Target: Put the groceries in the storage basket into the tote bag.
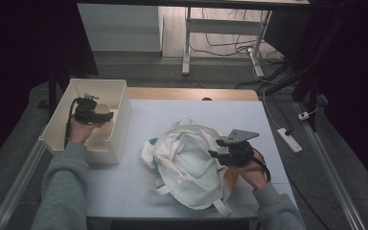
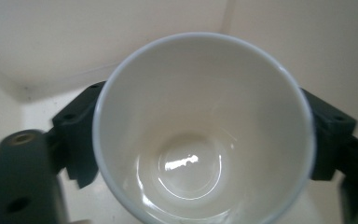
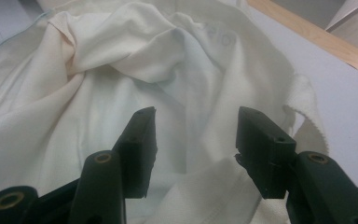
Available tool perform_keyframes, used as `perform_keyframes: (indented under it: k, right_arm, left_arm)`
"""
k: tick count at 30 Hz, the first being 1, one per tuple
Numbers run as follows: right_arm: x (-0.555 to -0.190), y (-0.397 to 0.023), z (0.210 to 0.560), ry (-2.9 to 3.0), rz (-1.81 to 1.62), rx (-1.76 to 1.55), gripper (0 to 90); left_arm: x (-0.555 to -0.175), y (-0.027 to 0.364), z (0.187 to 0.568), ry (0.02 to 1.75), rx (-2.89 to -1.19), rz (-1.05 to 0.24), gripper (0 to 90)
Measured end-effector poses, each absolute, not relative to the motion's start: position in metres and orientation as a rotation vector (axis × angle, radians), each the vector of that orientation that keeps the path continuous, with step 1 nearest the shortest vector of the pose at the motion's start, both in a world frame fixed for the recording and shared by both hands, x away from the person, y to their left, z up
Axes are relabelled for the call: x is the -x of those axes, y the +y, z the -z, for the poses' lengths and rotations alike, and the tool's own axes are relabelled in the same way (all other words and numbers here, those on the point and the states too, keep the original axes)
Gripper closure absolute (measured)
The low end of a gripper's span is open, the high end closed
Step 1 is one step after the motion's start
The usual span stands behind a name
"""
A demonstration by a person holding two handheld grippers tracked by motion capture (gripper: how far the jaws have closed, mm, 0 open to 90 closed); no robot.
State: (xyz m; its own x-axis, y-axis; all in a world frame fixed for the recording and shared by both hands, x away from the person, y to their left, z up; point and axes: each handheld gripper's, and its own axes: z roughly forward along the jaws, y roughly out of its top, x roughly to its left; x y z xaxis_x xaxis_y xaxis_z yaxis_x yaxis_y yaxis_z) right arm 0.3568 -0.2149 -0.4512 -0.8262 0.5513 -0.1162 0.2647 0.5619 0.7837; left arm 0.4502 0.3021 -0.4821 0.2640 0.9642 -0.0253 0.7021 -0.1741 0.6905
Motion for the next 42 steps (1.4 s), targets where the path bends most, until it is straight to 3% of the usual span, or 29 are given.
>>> perform_keyframes:
  k: [10,42]
  right_arm:
    - [-0.357,-0.216,0.451,2.447,-1.157,-0.672,47.9]
    - [-0.357,-0.218,0.45,2.44,-1.161,-0.682,47.6]
  left_arm:
    - [-0.437,0.303,0.473,1.471,-1.934,-0.595,19.5]
    - [-0.353,0.312,0.404,1.249,-1.625,-0.664,19.5]
